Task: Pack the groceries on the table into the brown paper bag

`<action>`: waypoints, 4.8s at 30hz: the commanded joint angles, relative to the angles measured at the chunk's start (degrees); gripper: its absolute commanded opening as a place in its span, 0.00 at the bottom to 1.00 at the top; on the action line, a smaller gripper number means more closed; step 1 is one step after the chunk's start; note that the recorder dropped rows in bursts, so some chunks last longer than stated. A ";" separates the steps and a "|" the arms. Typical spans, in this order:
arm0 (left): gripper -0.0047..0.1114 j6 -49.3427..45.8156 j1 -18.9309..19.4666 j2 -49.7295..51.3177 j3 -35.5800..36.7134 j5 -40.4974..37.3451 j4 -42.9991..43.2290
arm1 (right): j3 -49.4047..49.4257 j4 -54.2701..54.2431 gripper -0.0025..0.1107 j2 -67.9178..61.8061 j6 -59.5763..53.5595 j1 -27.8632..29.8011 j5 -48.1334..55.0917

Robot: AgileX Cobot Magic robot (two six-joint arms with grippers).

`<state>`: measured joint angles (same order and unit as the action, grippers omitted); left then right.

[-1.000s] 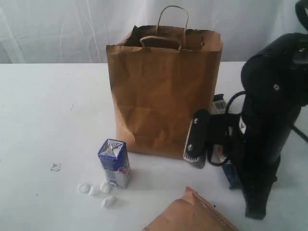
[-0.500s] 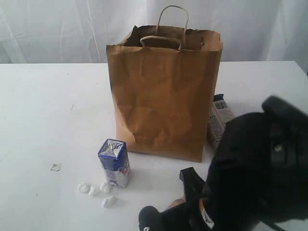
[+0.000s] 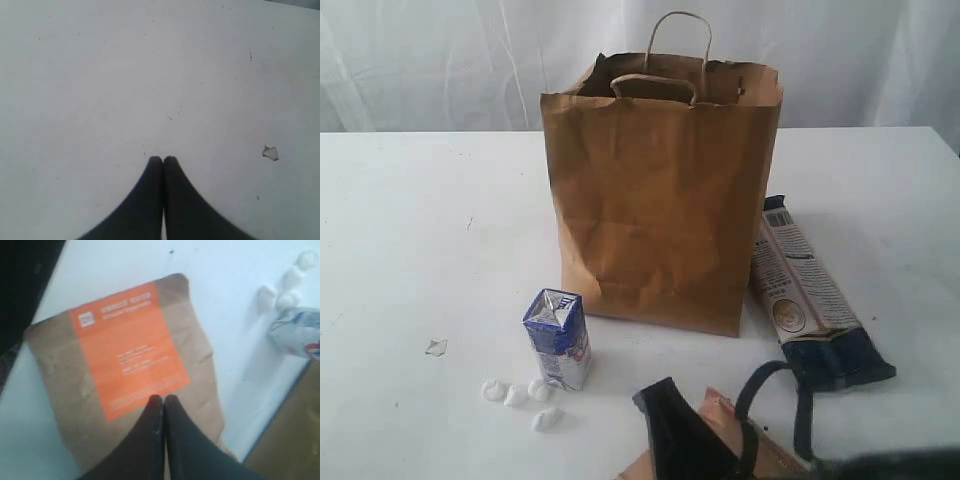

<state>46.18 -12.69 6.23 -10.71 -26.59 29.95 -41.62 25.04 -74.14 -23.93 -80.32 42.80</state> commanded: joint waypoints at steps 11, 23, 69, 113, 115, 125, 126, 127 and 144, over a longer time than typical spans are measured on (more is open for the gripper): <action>0.04 0.13 -0.04 0.13 0.33 -0.05 0.52 | 6.92 10.50 0.23 2.04 23.93 -2.52 2.40; 0.04 0.13 -0.04 0.13 0.33 -0.05 0.52 | 6.92 0.67 0.89 1.91 23.93 -2.52 2.31; 0.04 0.13 -0.04 0.13 0.33 -0.05 0.52 | 10.21 19.84 0.02 -9.57 77.85 -2.52 2.07; 0.04 0.13 -0.04 0.13 0.33 -0.05 0.52 | -15.78 32.89 0.02 36.11 96.40 1.04 6.74; 0.04 0.13 -0.04 0.13 0.33 -0.05 0.52 | -18.53 36.40 0.02 33.09 97.58 1.04 6.64; 0.04 0.13 -0.04 0.13 0.33 -0.05 0.52 | -38.42 68.50 0.02 6.76 102.67 5.23 11.53; 0.04 0.13 -0.04 0.13 0.33 -0.05 0.52 | -39.42 68.63 0.02 4.11 102.67 7.90 9.80; 0.04 0.13 -0.04 0.13 0.33 -0.05 0.52 | -40.38 69.22 0.02 1.62 102.67 10.14 8.55; 0.04 0.13 -0.04 0.13 0.33 -0.05 0.52 | -42.56 74.91 0.02 -21.21 130.70 31.83 -1.94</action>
<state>46.18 -12.69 6.23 -10.71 -26.59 29.95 -83.53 96.85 -95.32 105.85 -49.21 40.60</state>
